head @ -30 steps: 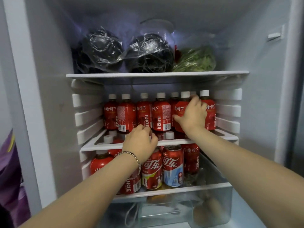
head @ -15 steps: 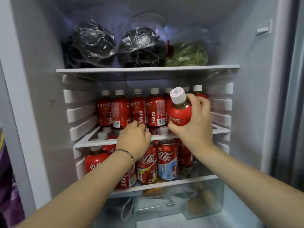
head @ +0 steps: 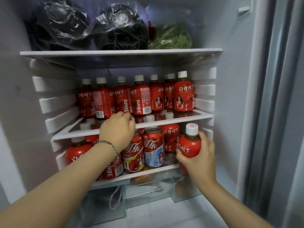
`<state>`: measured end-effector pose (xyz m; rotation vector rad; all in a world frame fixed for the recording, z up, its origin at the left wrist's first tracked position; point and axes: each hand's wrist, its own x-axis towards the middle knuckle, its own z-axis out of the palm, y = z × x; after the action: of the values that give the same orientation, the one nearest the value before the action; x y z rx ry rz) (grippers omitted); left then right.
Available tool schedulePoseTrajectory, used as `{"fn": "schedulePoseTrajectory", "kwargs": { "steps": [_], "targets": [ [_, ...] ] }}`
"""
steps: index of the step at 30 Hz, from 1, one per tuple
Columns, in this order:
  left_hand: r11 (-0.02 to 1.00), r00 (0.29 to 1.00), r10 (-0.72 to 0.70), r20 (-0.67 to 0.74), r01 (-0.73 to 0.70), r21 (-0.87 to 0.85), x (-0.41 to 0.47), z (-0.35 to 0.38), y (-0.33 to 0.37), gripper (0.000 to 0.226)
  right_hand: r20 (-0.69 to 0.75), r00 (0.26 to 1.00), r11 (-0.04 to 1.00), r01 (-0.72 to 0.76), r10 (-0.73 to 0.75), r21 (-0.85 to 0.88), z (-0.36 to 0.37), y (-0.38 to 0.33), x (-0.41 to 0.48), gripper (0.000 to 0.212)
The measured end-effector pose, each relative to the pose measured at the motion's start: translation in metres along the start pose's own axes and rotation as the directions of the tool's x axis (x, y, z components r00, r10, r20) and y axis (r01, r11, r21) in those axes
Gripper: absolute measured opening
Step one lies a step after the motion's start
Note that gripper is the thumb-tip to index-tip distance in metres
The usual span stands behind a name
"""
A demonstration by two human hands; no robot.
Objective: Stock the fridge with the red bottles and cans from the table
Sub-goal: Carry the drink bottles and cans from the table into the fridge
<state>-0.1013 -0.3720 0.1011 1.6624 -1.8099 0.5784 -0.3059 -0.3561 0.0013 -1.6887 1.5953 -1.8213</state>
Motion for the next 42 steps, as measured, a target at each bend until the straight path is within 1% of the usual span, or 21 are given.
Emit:
{"fn": "schedulePoseTrajectory", "kwargs": {
  "steps": [8, 11, 13, 15, 17, 19, 20, 23, 25, 28, 29, 30, 31, 32, 33, 34, 35, 37, 39, 41, 42],
  "targets": [
    [1.000, 1.000, 0.019, 0.008, -0.019, 0.024, -0.001, 0.000, -0.002, 0.031, 0.210, 0.977, 0.998, -0.041, 0.030, 0.049, 0.034, -0.003, 0.025, 0.079],
    [0.999, 1.000, 0.021, -0.013, -0.020, 0.038, -0.001, 0.002, -0.002, 0.030, 0.245, 0.969, 0.993, -0.047, 0.020, 0.104, 0.036, 0.006, 0.035, 0.076],
    [0.999, 0.999, 0.016, -0.031, -0.015, 0.052, -0.001, 0.004, -0.002, 0.030, 0.319, 0.948, 0.989, -0.048, 0.000, 0.140, 0.035, 0.008, 0.037, 0.073],
    [0.999, 0.999, 0.011, -0.051, -0.008, 0.053, -0.001, 0.005, -0.002, 0.030, 0.396, 0.918, 0.963, -0.110, 0.004, 0.245, 0.033, 0.008, 0.034, 0.082],
    [0.999, 0.998, 0.013, -0.065, -0.009, 0.051, -0.001, 0.007, -0.002, 0.030, 0.386, 0.920, 0.936, -0.189, 0.064, 0.296, 0.037, 0.008, 0.030, 0.104],
    [0.999, 0.997, 0.017, -0.071, -0.014, 0.051, -0.001, 0.007, -0.002, 0.030, 0.319, 0.940, 0.960, -0.191, 0.119, 0.206, 0.044, 0.008, 0.025, 0.123],
    [0.998, 0.997, 0.020, -0.074, -0.016, 0.052, -0.001, 0.008, -0.003, 0.031, 0.288, 0.949, 0.973, -0.176, 0.128, 0.147, 0.047, 0.007, 0.023, 0.127],
    [0.998, 0.994, 0.033, -0.103, -0.028, 0.049, -0.001, 0.010, -0.004, 0.044, 0.231, 0.966, 0.983, -0.146, 0.118, 0.108, 0.052, 0.004, 0.021, 0.126],
    [0.998, 0.993, 0.032, -0.112, -0.027, 0.048, -0.001, 0.011, -0.004, 0.050, 0.243, 0.964, 0.984, -0.141, 0.111, 0.111, 0.052, 0.006, 0.023, 0.125],
    [0.999, 0.996, 0.028, -0.083, -0.024, 0.049, -0.002, 0.009, -0.004, 0.049, 0.276, 0.952, 0.985, -0.158, 0.133, 0.072, 0.047, 0.009, 0.021, 0.124],
    [0.999, 0.997, 0.028, -0.067, -0.025, 0.044, -0.002, 0.008, -0.004, 0.046, 0.256, 0.958, 0.988, -0.145, 0.128, 0.048, 0.043, 0.007, 0.018, 0.118],
    [0.999, 0.998, 0.031, -0.052, -0.029, 0.036, -0.002, 0.007, -0.005, 0.040, 0.210, 0.973, 0.994, -0.100, 0.090, 0.037, 0.037, 0.004, 0.014, 0.105],
    [0.999, 0.999, 0.032, -0.041, -0.032, 0.015, -0.002, 0.005, -0.005, 0.033, 0.148, 0.989, 0.999, -0.001, -0.005, 0.046, 0.031, -0.002, 0.010, 0.085],
    [0.999, 0.999, 0.028, -0.040, -0.029, -0.029, -0.002, 0.003, -0.006, 0.028, 0.098, 0.983, 0.987, 0.151, -0.156, 0.055, 0.025, -0.011, 0.008, 0.060],
    [0.994, 0.999, 0.014, -0.040, -0.018, -0.104, -0.003, -0.001, -0.007, 0.023, 0.081, 0.952, 0.956, 0.291, -0.294, 0.048, 0.020, -0.021, 0.007, 0.040],
    [0.977, 0.999, -0.003, -0.041, -0.005, -0.212, -0.003, -0.003, -0.006, 0.019, 0.092, 0.915, 0.919, 0.392, -0.393, 0.035, 0.015, -0.031, 0.008, 0.030],
    [0.944, 0.998, -0.029, -0.050, 0.011, -0.331, -0.003, -0.007, -0.007, 0.017, 0.143, 0.883, 0.894, 0.445, -0.447, 0.045, 0.013, -0.043, 0.011, 0.026],
    [0.860, 0.991, -0.097, -0.097, 0.034, -0.509, 0.000, -0.014, -0.011, 0.018, 0.298, 0.857, 0.905, 0.417, -0.422, 0.081, 0.011, -0.070, 0.024, 0.014],
    [0.821, 0.973, -0.198, -0.122, 0.097, -0.562, 0.008, -0.017, -0.019, 0.019, 0.375, 0.833, 0.908, 0.412, -0.407, 0.070, 0.016, -0.093, 0.043, 0.009],
    [0.800, 0.940, -0.323, -0.113, 0.207, -0.563, 0.018, -0.019, -0.032, 0.021, 0.371, 0.808, 0.876, 0.482, -0.457, 0.029, 0.028, -0.113, 0.064, 0.012],
    [0.794, 0.921, -0.376, -0.102, 0.263, -0.548, 0.026, -0.022, -0.039, 0.026, 0.370, 0.802, 0.863, 0.504, -0.469, 0.002, 0.038, -0.123, 0.076, 0.016]
  ]
}}
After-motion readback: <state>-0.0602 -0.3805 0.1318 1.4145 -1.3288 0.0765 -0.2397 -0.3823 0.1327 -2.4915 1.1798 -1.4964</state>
